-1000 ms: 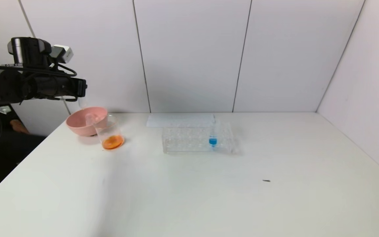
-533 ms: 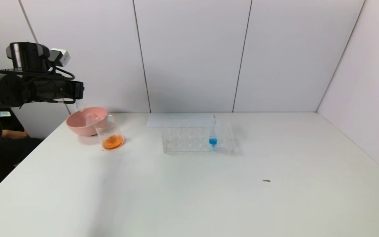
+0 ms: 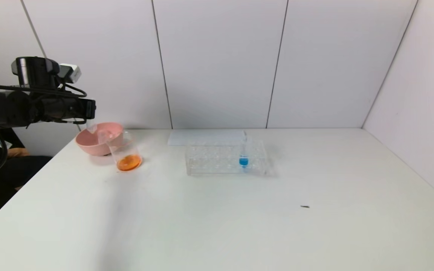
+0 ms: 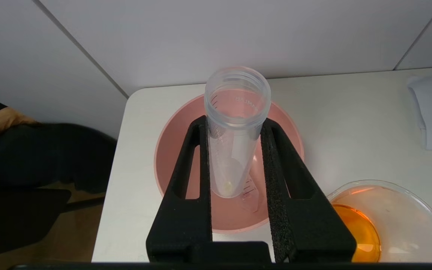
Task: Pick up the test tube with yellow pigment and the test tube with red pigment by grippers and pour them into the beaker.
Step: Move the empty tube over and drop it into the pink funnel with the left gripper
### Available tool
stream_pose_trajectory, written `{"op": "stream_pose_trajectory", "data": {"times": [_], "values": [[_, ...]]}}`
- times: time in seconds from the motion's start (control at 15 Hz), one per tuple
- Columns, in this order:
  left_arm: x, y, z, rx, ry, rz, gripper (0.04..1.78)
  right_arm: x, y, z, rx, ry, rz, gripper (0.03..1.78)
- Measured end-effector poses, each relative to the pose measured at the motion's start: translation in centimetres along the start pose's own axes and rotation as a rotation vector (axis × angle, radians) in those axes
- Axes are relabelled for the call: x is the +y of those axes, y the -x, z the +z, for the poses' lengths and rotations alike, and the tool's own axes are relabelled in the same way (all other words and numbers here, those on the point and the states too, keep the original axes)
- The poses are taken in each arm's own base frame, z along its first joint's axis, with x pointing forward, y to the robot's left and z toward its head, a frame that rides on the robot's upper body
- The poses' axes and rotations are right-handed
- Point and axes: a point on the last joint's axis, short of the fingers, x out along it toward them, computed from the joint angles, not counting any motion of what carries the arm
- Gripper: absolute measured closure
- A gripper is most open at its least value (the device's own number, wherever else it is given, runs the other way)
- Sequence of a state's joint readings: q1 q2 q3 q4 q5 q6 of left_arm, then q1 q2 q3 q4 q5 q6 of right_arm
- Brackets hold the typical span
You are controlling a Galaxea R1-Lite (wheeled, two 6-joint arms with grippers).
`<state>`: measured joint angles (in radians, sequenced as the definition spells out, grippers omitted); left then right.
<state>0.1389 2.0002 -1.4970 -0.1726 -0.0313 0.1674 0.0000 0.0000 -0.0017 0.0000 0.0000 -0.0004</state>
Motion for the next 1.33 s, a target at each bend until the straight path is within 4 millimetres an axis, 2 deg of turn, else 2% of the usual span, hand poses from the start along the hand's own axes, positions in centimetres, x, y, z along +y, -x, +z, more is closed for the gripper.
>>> {"op": "stream_pose_trajectory", "data": {"times": [1.33], "values": [[-0.2, -3.5, -2.8, 0.059, 0.036, -0.066, 1.38, 0.0, 0.0, 0.0, 0.0, 0.0, 0.0, 0.11]]}}
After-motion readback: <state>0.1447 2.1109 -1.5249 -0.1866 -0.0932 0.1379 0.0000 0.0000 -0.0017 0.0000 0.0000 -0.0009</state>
